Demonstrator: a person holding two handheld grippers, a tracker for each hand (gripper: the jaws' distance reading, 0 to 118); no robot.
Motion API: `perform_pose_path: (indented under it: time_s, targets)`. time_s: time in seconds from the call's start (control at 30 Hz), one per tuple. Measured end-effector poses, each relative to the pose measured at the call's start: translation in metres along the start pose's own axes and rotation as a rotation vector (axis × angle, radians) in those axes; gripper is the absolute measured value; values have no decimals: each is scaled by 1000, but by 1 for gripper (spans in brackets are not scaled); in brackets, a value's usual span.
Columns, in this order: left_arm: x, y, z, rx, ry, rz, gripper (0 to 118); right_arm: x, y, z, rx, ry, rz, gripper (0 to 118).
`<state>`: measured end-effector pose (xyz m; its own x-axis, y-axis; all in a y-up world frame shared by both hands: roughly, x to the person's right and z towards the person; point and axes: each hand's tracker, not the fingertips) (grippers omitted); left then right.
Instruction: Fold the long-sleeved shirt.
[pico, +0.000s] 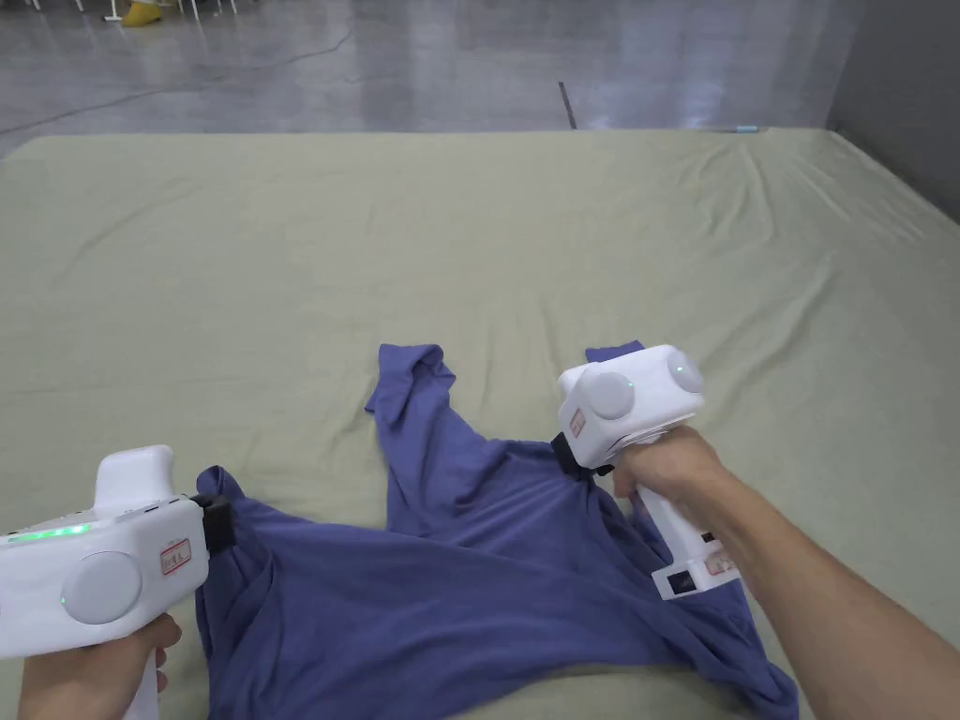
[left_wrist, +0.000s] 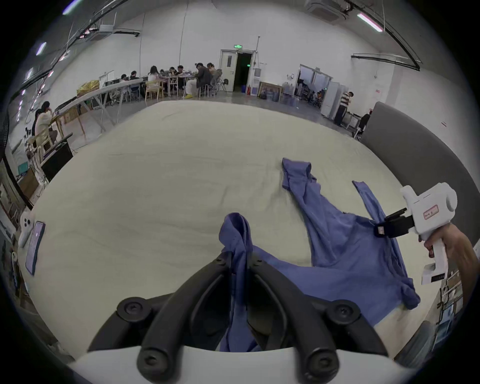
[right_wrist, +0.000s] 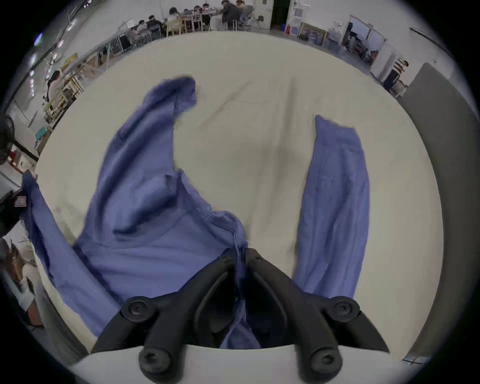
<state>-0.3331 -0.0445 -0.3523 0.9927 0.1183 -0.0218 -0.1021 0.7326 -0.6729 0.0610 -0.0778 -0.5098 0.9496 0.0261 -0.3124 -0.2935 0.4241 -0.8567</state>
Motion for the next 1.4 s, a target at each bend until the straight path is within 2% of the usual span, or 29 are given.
perform_pose_path:
  time_s: [0.1, 0.27, 0.43, 0.67, 0.8, 0.93, 1.0, 1.1, 1.2, 1.3, 1.4]
  targets:
    - [-1, 25, 23, 82, -19, 5, 6, 8, 11, 64, 164, 9, -3, 7]
    - [4, 87, 64, 235, -63, 20, 6, 27, 46, 165, 362, -40, 12, 7]
    - [13, 168, 89, 371, -54, 4, 6, 45, 90, 250, 532, -135, 24, 7]
    - [41, 307, 104, 502, -23, -38, 6, 83, 177, 333, 686, -234, -38, 7]
    - [49, 386, 100, 567, -15, -5, 6, 106, 229, 372, 771, -257, -92, 7]
    - [55, 454, 89, 588, 26, 18, 6, 124, 277, 412, 866, -336, -145, 7]
    - [57, 472, 84, 606, 14, 35, 6, 130, 292, 426, 934, -358, -141, 7]
    - [62, 488, 74, 621, 6, 43, 6, 133, 308, 436, 934, -407, -134, 7]
    - [65, 487, 58, 631, -3, 52, 6, 137, 309, 432, 951, -410, -136, 7]
    - [67, 469, 30, 596, -1, 29, 6, 144, 303, 402, 924, -377, -152, 7]
    - [63, 439, -15, 523, 5, 26, 6, 154, 291, 343, 851, -348, -180, 7]
